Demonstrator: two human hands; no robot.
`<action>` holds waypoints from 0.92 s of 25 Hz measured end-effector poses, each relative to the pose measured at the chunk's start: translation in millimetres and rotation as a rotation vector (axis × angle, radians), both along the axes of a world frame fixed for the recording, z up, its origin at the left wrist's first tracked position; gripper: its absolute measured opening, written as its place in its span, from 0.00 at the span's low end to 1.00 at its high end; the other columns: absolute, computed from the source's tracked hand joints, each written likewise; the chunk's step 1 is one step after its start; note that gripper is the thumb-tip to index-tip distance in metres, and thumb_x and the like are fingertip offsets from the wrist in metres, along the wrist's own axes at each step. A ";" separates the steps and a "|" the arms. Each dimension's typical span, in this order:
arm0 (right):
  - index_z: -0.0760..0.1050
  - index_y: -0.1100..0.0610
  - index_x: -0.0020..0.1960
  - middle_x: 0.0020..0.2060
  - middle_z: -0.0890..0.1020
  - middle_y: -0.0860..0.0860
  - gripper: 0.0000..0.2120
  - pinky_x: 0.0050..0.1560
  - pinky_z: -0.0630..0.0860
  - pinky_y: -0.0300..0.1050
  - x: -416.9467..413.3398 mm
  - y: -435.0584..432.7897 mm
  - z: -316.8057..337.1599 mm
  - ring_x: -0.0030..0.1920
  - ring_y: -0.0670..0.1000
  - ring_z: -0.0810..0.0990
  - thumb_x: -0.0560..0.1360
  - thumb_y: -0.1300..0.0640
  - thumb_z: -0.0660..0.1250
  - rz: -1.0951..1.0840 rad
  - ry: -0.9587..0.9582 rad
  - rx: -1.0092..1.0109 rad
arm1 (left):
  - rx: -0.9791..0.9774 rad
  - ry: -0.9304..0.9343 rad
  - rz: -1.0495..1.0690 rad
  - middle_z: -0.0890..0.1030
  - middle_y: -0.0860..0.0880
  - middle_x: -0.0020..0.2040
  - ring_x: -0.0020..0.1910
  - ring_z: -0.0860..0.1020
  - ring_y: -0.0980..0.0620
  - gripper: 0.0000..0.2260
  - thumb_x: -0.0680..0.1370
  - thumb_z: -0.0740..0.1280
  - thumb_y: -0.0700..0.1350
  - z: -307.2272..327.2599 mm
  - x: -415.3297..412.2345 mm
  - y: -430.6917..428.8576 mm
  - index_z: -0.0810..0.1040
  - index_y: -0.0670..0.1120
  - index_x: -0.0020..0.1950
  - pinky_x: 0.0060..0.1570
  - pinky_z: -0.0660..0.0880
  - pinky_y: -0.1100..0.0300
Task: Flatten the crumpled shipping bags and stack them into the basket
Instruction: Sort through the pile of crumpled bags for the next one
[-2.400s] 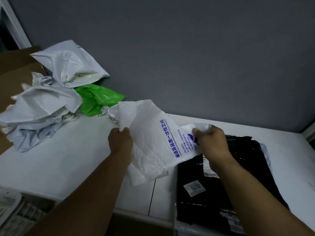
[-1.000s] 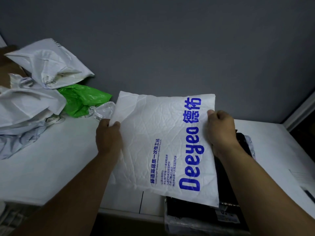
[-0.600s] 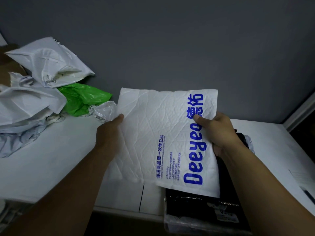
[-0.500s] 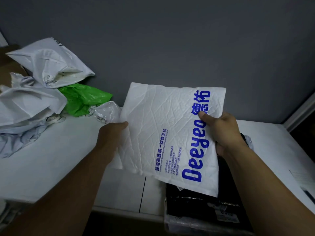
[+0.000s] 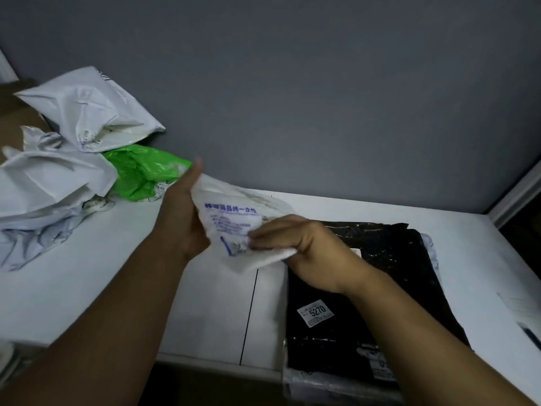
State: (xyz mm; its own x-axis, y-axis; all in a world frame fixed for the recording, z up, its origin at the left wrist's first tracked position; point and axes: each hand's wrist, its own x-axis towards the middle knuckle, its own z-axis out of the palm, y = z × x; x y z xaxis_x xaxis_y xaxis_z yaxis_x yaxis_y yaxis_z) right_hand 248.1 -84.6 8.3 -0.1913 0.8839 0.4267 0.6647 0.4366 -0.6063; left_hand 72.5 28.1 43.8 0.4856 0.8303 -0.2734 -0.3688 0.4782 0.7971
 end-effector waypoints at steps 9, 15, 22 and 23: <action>0.74 0.50 0.68 0.64 0.76 0.45 0.33 0.61 0.77 0.52 18.5 -11.9 12.5 0.60 0.48 0.78 0.71 0.31 0.68 -0.606 0.244 -0.291 | 0.043 0.259 0.162 0.79 0.45 0.27 0.22 0.79 0.48 0.08 0.74 0.60 0.30 1.7 -8.4 -3.4 0.75 0.40 0.42 0.21 0.76 0.61; 0.75 0.59 0.60 0.50 0.85 0.52 0.27 0.42 0.81 0.47 78.2 -29.8 9.6 0.43 0.54 0.86 0.70 0.43 0.77 -0.922 0.703 -0.631 | 0.084 0.353 0.044 0.85 0.42 0.37 0.32 0.83 0.46 0.06 0.74 0.67 0.33 -32.9 33.0 -5.1 0.80 0.39 0.48 0.34 0.80 0.58; 0.72 0.56 0.59 0.53 0.81 0.52 0.28 0.53 0.82 0.57 134.2 -67.4 -30.6 0.50 0.56 0.82 0.66 0.45 0.79 -1.175 0.329 -0.595 | 0.366 0.724 -0.127 0.81 0.46 0.53 0.44 0.81 0.52 0.15 0.77 0.69 0.39 -94.4 92.8 -29.4 0.73 0.44 0.63 0.35 0.76 0.61; 0.71 0.55 0.61 0.53 0.81 0.52 0.29 0.53 0.82 0.58 141.2 -74.3 -38.0 0.50 0.57 0.82 0.66 0.45 0.79 -1.170 0.334 -0.623 | 0.396 0.763 -0.157 0.80 0.46 0.53 0.43 0.80 0.52 0.15 0.77 0.69 0.38 -100.2 100.0 -32.5 0.73 0.44 0.62 0.33 0.74 0.62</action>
